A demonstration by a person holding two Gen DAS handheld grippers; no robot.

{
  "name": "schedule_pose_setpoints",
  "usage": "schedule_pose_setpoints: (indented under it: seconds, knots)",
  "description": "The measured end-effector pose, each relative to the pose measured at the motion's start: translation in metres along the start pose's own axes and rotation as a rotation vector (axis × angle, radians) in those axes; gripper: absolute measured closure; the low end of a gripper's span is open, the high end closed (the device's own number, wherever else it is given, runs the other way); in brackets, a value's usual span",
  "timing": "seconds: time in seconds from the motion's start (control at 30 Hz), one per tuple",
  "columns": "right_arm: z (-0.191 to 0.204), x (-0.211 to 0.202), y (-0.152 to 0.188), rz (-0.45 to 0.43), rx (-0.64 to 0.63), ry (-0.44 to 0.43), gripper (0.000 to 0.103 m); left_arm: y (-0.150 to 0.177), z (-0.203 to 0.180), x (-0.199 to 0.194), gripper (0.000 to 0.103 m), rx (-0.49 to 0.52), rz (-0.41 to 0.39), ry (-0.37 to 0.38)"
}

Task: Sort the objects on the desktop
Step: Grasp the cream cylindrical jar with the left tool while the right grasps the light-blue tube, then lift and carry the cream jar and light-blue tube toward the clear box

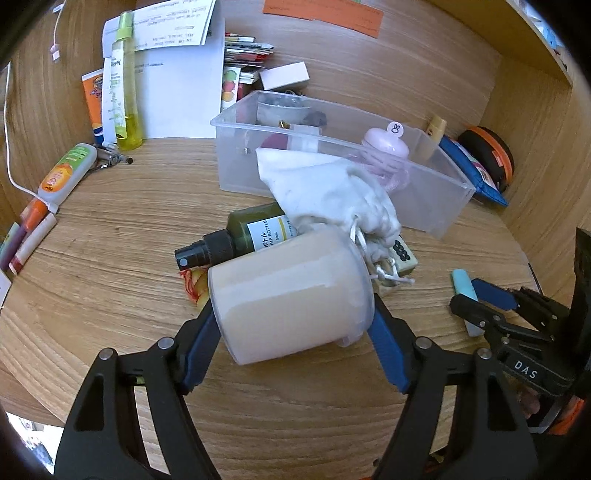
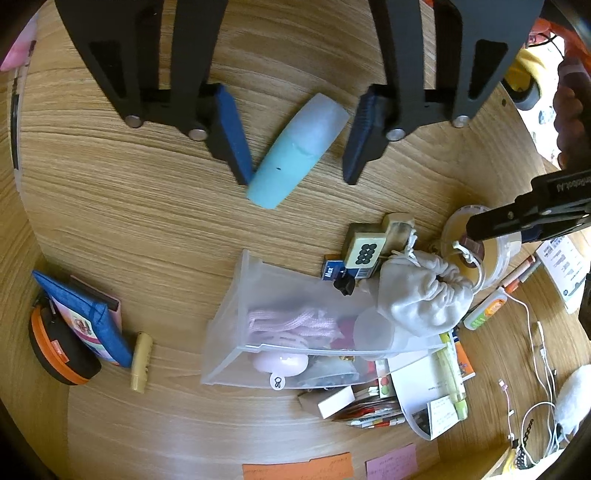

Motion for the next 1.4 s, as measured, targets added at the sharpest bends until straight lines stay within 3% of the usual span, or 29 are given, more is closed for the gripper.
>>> schedule_pose_setpoints:
  seconds: [0.1, 0.5, 0.93, 1.4]
  knots:
    - [-0.002, -0.001, 0.001, -0.006, 0.001, -0.013, 0.080, -0.002, 0.005, -0.001, 0.030, -0.017, -0.006, 0.000]
    - [-0.007, -0.008, -0.002, -0.034, -0.005, -0.016, 0.080, -0.018, 0.026, -0.018, 0.036, -0.045, -0.071, -0.027]
    - [-0.015, -0.024, -0.024, -0.090, -0.020, -0.020, 0.080, -0.038, 0.021, -0.029, 0.037, -0.032, -0.106, -0.008]
    - [-0.025, -0.037, -0.056, -0.153, -0.038, -0.012, 0.080, -0.074, 0.011, -0.045, 0.037, -0.018, -0.195, -0.017]
Point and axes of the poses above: each gripper's, at about its wrist camera, not at the fingertips, and x roughly the way its jaws point, z to its left, y to its underside, the point moved 4 cm from there along x, roughly the way its jaws point, and after that the axes turned 15 degrees about -x, right-handed, at the moved point
